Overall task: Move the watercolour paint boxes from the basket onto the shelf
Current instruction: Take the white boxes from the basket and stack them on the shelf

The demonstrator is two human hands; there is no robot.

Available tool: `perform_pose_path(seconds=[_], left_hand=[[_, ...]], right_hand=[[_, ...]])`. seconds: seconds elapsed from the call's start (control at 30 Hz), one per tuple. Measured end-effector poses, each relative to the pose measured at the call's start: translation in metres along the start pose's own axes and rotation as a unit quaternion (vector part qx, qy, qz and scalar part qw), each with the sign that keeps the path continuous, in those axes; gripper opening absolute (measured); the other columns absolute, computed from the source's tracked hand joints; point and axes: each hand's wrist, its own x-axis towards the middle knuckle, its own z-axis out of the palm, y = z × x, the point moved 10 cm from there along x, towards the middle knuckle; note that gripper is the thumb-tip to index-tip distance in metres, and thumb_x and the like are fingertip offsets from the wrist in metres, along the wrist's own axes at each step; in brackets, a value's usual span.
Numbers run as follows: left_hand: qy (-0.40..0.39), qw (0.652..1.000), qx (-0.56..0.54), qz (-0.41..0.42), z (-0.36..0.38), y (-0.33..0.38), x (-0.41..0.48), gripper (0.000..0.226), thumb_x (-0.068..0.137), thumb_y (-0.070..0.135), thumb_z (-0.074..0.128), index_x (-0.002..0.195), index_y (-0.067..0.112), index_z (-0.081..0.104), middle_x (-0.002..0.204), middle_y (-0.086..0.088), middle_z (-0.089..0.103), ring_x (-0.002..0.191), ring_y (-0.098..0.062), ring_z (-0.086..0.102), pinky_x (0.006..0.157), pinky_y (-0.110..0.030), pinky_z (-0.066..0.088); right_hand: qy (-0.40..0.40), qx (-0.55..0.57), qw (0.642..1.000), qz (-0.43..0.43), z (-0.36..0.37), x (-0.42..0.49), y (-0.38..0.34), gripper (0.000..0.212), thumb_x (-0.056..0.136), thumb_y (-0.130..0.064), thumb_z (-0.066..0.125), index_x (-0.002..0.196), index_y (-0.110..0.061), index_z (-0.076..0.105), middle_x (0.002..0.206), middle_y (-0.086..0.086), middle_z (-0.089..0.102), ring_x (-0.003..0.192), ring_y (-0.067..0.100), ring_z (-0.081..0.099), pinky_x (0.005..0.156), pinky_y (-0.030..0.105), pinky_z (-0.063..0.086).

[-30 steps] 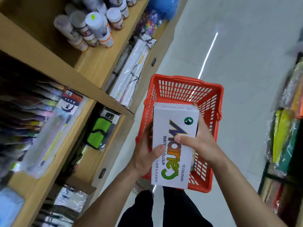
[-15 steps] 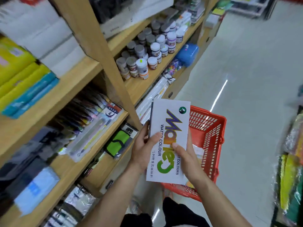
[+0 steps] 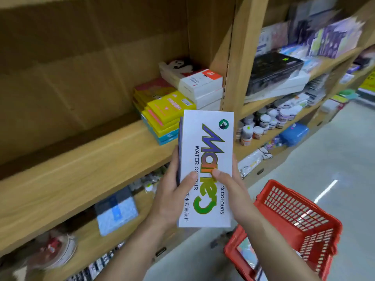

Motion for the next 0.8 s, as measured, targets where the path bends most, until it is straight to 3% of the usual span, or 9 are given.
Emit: perform_pose_path(seconds=[0.07,0.13,0.23,0.3,0.4,0.5,0.67,0.8], left_hand=[[0.035,0.999,0.002,0.018,-0.034,0.019,-0.002,0.072,0.086,0.037,0.068,0.152,0.039,0.039,0.131,-0.001,0.072,0.104,-0.032,0.075,0.082,-0.048,0.061],[0.077,0.996,0.011,0.033,-0.069,0.032,-0.004,0.066,0.086,0.038,0.067,0.149,0.034,0.044,0.128,-0.003,0.073,0.102,-0.034,0.075,0.083,-0.054,0.061],[0.129,0.990,0.032,0.050,-0.115,0.050,-0.001,0.062,0.087,0.040,0.066,0.146,0.034,0.048,0.125,-0.002,0.074,0.098,-0.031,0.077,0.076,-0.045,0.061],[0.154,0.986,0.044,0.050,-0.143,0.057,0.005,0.058,0.087,0.040,0.065,0.143,0.036,0.052,0.121,-0.001,0.076,0.096,-0.027,0.077,0.077,-0.045,0.061],[0.189,0.980,0.058,0.034,-0.182,0.061,0.014,0.054,0.085,0.046,0.065,0.138,0.042,0.056,0.119,0.002,0.077,0.101,-0.028,0.076,0.095,-0.060,0.055],[0.209,0.976,0.061,0.015,-0.207,0.059,0.020,0.054,0.082,0.050,0.067,0.135,0.047,0.057,0.121,0.004,0.076,0.109,-0.031,0.073,0.102,-0.063,0.049],[0.192,0.980,0.053,-0.022,-0.221,0.050,0.029,0.046,0.077,0.049,0.067,0.123,0.054,0.062,0.115,0.006,0.079,0.102,-0.025,0.076,0.097,-0.055,0.055],[0.169,0.985,0.020,-0.022,-0.219,0.044,0.028,0.050,0.087,0.031,0.063,0.136,0.037,0.057,0.119,0.006,0.077,0.107,-0.022,0.075,0.080,-0.031,0.059]], right_hand=[[-0.032,-0.025,0.999,-0.015,0.039,0.015,-0.007,0.071,0.084,-0.025,0.072,0.149,-0.035,0.045,0.132,0.001,0.073,0.108,0.023,0.076,0.080,0.037,0.063],[-0.060,-0.058,0.996,-0.018,0.074,0.029,-0.012,0.067,0.085,-0.028,0.072,0.146,-0.041,0.049,0.136,0.002,0.070,0.115,0.026,0.073,0.090,0.049,0.062],[-0.100,-0.134,0.986,-0.028,0.119,0.054,-0.016,0.063,0.086,-0.039,0.070,0.143,-0.049,0.048,0.131,-0.006,0.073,0.116,0.027,0.073,0.100,0.060,0.055],[-0.110,-0.177,0.978,-0.028,0.145,0.071,-0.016,0.060,0.083,-0.046,0.069,0.140,-0.052,0.051,0.125,-0.014,0.075,0.110,0.019,0.075,0.101,0.059,0.053],[-0.133,-0.207,0.969,-0.016,0.181,0.094,-0.006,0.052,0.081,-0.051,0.069,0.131,-0.054,0.057,0.119,-0.020,0.076,0.104,0.009,0.077,0.099,0.051,0.056],[-0.148,-0.216,0.965,0.022,0.203,0.114,0.009,0.046,0.079,-0.052,0.071,0.124,-0.048,0.066,0.117,-0.015,0.079,0.104,0.015,0.078,0.101,0.053,0.055],[-0.182,-0.174,0.963,0.097,0.217,0.138,0.027,0.062,0.072,-0.050,0.072,0.130,-0.029,0.067,0.111,0.003,0.082,0.097,0.027,0.080,0.096,0.055,0.059],[-0.208,-0.173,0.957,0.108,0.215,0.132,0.039,0.063,0.088,-0.029,0.062,0.150,-0.029,0.051,0.135,0.005,0.072,0.119,0.029,0.071,0.105,0.055,0.053]])
